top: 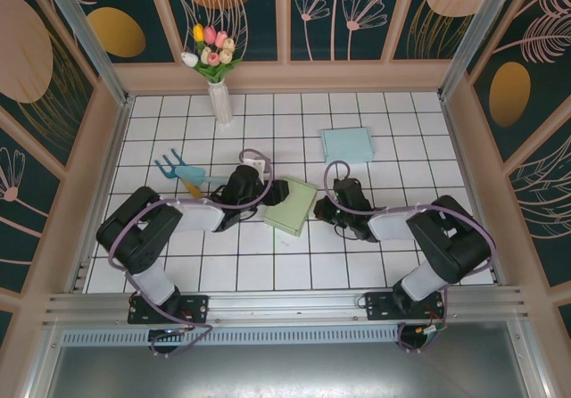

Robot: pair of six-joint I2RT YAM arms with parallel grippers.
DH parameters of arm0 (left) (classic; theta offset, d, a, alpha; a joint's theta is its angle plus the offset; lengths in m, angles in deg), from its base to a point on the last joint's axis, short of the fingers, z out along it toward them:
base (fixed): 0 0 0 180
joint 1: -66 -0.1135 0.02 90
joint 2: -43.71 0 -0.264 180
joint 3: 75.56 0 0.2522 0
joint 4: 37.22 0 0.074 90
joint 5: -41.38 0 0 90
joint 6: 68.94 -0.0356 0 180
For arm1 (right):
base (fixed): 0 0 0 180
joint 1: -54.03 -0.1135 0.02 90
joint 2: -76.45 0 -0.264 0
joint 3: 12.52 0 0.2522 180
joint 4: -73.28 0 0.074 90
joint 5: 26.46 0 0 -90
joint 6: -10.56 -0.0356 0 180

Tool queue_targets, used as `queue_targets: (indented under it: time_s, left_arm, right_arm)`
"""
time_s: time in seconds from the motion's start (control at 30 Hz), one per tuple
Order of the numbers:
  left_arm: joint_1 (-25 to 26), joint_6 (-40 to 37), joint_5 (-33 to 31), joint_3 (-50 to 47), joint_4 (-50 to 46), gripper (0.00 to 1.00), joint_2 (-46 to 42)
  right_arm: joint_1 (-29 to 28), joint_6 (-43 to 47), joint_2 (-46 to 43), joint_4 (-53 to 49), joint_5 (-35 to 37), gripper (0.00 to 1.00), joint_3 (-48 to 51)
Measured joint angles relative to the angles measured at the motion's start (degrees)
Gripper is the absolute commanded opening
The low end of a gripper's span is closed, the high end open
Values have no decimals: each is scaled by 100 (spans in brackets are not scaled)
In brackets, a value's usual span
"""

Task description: Fold the paper box

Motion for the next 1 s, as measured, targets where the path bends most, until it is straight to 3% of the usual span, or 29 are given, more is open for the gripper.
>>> queue_targets:
  time_s: [0.2, 0.47, 0.7, 1.0]
  left_arm:
    - [-22, 59, -474, -332, -48, 56, -651]
    - [-22, 168, -334, -977, 81, 56, -748]
    - [-22, 299, -109, -1121, 348, 55, -664]
    - [74, 514, 125, -1309, 715, 55, -649]
  right_arm:
    - [-17, 103, -549, -684, 313, 0, 28]
    - [-319, -186, -1405, -916, 203, 0, 560]
    - [-1145, -577, -1394, -903, 85, 0, 612]
    - [-1325, -944, -951, -339, -79, 0, 625]
